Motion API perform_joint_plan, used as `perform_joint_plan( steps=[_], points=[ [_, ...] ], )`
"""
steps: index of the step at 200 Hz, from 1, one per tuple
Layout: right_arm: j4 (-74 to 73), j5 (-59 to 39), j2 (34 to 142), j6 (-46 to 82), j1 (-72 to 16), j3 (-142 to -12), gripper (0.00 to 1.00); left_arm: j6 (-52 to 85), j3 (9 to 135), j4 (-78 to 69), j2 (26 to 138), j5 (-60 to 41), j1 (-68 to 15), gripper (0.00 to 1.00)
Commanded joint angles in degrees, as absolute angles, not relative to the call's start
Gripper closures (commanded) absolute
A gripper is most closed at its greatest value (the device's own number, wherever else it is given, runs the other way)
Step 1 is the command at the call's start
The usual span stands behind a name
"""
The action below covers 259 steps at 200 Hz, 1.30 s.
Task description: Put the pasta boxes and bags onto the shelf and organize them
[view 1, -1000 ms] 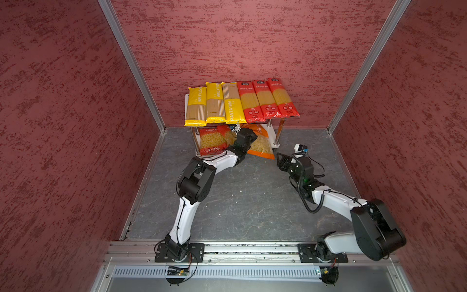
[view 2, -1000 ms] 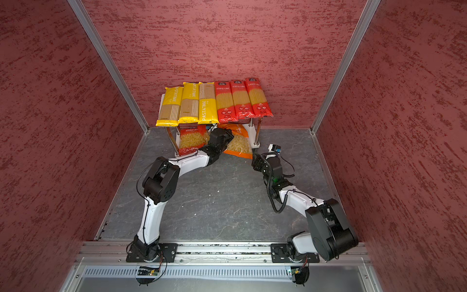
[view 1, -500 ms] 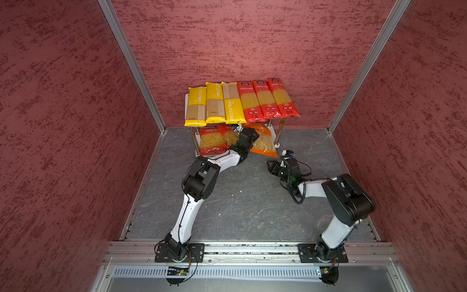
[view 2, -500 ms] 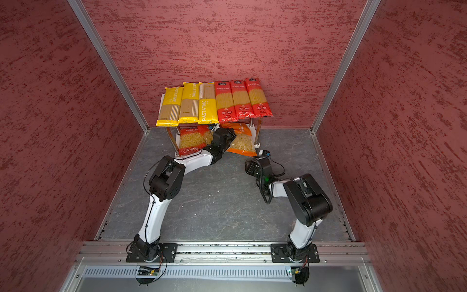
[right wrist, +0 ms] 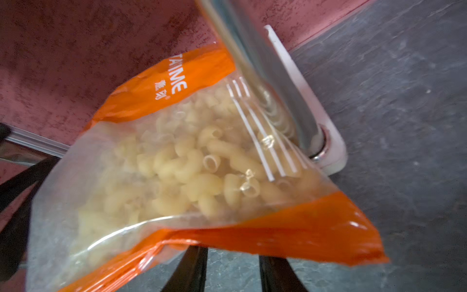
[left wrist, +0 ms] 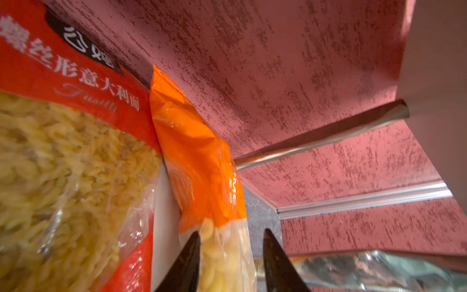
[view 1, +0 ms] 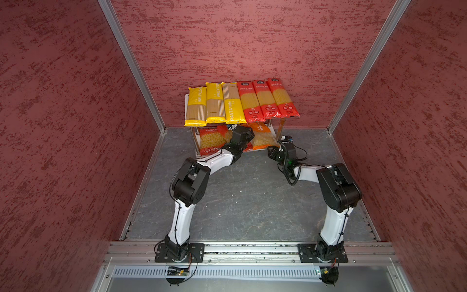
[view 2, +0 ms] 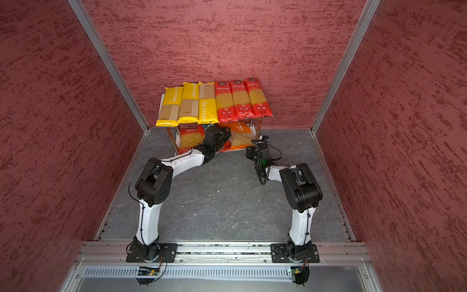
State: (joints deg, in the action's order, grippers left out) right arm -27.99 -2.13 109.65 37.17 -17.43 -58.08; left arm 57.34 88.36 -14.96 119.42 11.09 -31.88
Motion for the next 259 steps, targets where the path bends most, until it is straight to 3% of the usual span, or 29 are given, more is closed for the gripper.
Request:
perform_joint_plan(
  steps=[1, 45, 107, 123, 150, 164, 200, 218, 242, 259],
  points=[
    [-23.60, -3.38, 109.28, 33.78, -16.87, -58.87, 0.64, 56.53, 84.44, -14.78, 115.22, 9.02, -32.50, 0.52],
    [-26.19, -9.22, 99.05, 37.33, -17.11, -46.60, 0.54, 57.21, 68.51, -15.08, 103.10, 10.18, -34.89, 0.40],
    [-16.72, -4.29, 75.19, 30.86, -17.67, -35.29, 0.45, 53.08, 46.29, -11.39, 86.01, 17.58, -44.06, 0.37],
    [-14.96, 1.30, 67.70, 25.51, -17.28, -33.26, 0.41, 41.33, 43.07, -9.67, 79.67, 26.00, -49.38, 0.33],
    [-14.99, 10.61, 59.29, 14.61, -13.31, -30.90, 0.34, 4.82, 39.34, -11.15, 72.58, 34.55, -54.48, 0.17],
    [-17.27, 18.10, 57.79, 10.81, -10.85, -29.18, 0.31, -3.10, 37.78, -8.18, 68.26, 34.24, -49.99, 0.17],
    [-46.29, 28.33, 63.18, 0.04, -8.48, -18.11, 0.27, -6.52, 29.07, -14.31, 59.75, 25.77, -29.65, 0.16],
    [-54.80, 26.38, 68.92, 2.32, -6.15, -16.54, 0.27, -5.81, 23.91, -19.97, 60.34, 22.16, -18.71, 0.15],
    [-51.93, 21.38, 71.54, 3.32, -4.98, -18.40, 0.27, 1.77, 15.54, -37.53, 65.00, 4.09, -4.71, 0.15],
    [-52.55, 21.35, 71.27, 4.46, -3.97, -17.84, 0.27, 3.33, 13.82, -46.44, 70.20, -2.13, -1.02, 0.13]
  ],
)
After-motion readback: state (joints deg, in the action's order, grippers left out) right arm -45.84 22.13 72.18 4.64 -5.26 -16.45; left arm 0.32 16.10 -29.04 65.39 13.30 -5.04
